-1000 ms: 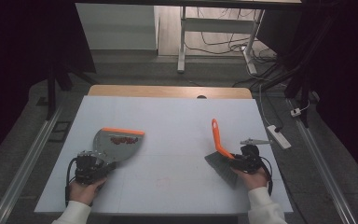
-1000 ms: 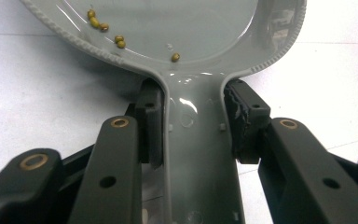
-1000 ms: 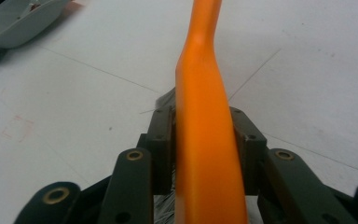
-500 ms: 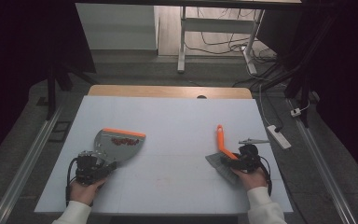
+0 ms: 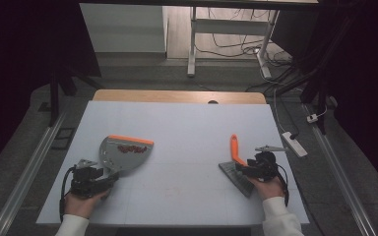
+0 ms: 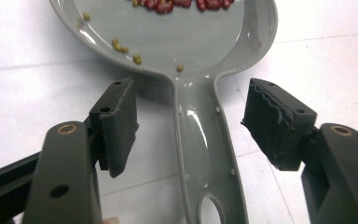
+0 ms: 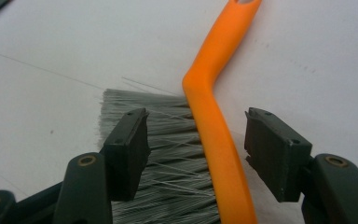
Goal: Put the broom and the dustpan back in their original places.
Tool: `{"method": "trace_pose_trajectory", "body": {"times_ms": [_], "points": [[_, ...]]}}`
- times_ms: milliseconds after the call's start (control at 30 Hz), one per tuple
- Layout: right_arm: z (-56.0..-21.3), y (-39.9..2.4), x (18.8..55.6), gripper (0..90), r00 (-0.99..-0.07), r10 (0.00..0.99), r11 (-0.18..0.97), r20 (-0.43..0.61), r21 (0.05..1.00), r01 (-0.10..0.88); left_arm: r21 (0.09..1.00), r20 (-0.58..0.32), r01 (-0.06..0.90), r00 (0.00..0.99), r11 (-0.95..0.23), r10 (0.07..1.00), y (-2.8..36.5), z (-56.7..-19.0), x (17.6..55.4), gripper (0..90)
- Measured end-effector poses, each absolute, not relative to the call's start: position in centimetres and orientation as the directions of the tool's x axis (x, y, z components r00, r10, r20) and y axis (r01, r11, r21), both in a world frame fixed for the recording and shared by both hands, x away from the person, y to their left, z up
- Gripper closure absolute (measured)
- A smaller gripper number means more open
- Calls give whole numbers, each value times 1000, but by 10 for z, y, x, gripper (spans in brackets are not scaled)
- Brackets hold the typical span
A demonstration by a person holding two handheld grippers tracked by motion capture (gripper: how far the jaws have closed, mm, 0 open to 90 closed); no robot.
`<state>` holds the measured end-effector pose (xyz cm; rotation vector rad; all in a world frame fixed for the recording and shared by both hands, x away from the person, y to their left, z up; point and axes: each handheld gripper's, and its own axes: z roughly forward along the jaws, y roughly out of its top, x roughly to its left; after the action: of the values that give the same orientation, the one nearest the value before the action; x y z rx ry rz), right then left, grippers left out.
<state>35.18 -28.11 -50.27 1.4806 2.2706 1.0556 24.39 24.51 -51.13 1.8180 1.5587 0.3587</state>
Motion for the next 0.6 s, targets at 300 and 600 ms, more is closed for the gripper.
{"method": "trace_pose_trajectory", "body": {"times_ms": [300,600], "points": [[-491,-274,345,406,-582,797,307,160,722,620,701,-200,698,389,-145,899,243,-504,243,359],[-490,-263,333,416,-691,703,364,165,752,550,701,-246,680,516,-217,820,236,-506,259,366]]}}
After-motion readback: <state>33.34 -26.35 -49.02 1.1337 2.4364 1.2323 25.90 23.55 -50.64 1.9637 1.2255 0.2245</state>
